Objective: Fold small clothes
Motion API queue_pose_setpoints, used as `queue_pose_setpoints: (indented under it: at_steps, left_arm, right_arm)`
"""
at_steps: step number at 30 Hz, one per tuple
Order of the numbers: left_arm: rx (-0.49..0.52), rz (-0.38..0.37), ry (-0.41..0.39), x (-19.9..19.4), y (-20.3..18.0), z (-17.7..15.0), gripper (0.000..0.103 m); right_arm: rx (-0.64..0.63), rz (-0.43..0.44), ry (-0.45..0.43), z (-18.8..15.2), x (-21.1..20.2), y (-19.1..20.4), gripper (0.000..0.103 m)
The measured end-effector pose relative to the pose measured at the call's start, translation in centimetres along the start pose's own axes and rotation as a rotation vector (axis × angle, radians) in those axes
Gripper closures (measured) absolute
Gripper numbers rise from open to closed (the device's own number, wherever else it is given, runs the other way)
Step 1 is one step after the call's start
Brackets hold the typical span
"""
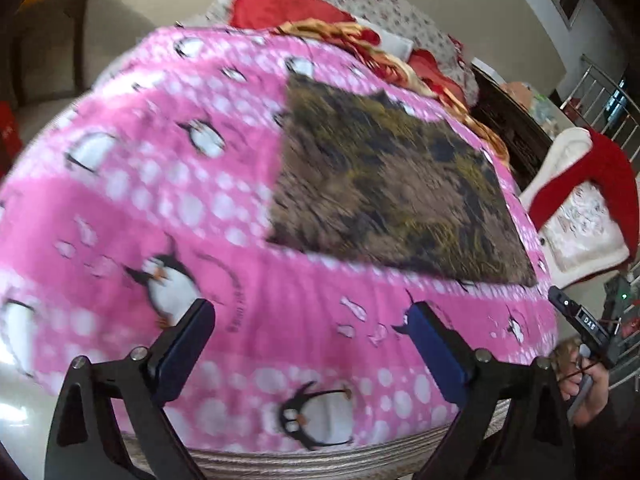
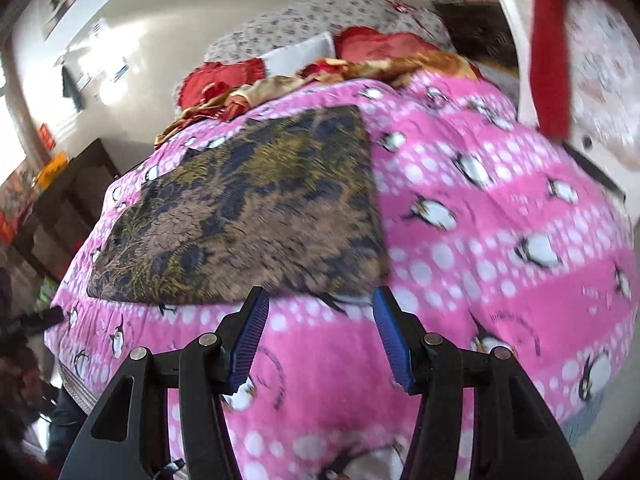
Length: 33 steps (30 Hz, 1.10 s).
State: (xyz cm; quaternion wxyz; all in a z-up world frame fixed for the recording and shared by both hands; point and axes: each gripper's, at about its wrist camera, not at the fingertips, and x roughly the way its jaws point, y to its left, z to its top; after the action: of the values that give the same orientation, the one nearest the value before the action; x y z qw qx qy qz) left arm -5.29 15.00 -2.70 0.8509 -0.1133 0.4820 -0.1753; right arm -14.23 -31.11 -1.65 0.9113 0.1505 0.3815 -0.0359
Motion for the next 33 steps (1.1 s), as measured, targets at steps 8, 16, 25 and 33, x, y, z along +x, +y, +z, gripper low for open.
queue_pose_setpoints:
  at_steps: [8,16,25,33]
  left_arm:
    - [-0.206,-0.211,0.027,5.1,0.8,2.0,0.004]
    - [-0.36,-0.246,-0.049,6.6,2.1,4.8,0.004]
    - [-0.409,-0.224,-0.074,6.9,3.2,4.9,0.026]
    - [-0.403,-0.082,-0.135,6.6,2.9,3.5,0.071]
  right_arm:
    - [0.0,-0.021,-0.031,0.1,-1.0,-0.2,0.046]
    - [-0.077,0.032,-0.049,1.4,-0.1,3.2,0.046]
    - [-0.217,0.09,-0.068,3.8,0.9,8.5,0.046]
    - [-0.405,0.162,-0.018,9.3,6.1,17.2,0.046]
